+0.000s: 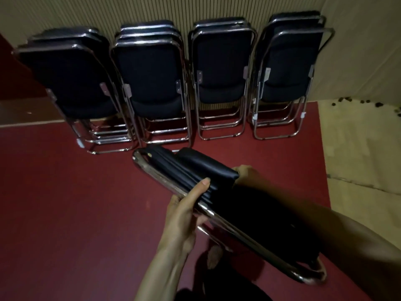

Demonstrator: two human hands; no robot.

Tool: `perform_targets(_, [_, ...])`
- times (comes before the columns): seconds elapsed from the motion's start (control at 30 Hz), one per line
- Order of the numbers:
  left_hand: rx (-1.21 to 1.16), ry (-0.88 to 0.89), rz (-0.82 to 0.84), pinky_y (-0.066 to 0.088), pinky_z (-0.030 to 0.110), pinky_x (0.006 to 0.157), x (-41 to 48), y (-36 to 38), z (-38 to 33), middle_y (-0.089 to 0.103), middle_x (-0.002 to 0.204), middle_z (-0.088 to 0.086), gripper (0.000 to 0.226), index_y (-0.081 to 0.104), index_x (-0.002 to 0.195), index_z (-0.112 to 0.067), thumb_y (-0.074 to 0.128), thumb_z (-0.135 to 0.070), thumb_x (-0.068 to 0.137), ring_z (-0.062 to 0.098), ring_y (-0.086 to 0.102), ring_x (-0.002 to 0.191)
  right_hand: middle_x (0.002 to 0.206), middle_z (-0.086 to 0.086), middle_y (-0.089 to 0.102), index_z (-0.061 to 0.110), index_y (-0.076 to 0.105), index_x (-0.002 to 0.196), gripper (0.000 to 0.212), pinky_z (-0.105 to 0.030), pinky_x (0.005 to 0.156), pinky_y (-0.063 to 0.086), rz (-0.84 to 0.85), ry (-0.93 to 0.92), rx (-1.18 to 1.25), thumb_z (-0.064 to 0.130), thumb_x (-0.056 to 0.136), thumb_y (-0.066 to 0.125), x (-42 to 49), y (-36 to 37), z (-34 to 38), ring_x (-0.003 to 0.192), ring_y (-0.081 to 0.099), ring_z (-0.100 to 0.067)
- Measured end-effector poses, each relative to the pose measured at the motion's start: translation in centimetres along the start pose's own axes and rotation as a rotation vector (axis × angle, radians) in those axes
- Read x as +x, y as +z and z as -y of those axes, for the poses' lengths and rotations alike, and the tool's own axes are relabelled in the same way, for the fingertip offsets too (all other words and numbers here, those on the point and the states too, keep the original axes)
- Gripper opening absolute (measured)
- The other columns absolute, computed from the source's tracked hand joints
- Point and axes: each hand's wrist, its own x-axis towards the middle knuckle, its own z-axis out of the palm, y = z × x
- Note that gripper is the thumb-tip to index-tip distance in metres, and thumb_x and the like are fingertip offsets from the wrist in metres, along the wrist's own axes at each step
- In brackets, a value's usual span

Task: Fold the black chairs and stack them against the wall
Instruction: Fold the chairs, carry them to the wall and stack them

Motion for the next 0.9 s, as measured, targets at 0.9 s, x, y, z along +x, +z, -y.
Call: perform_targets(0.9, [-0.225,-0.096,-0.276,0.057,0.031,0.069,47.1,24.6,-17.9,0.072,0.074,-0.002,0.009,0.07,0.091,-0.016,0.066,-0.02,0.084,0.007,0.068,0.065,0.109,-0.018,0.066,0.003,0.065,0.109,0.031,-0.031,0.077,0.045,0.213,-0.22,-0.363,0.005,0.078,0.063,54.2,-28.7,-1.5,0.101,0.061,-0.032])
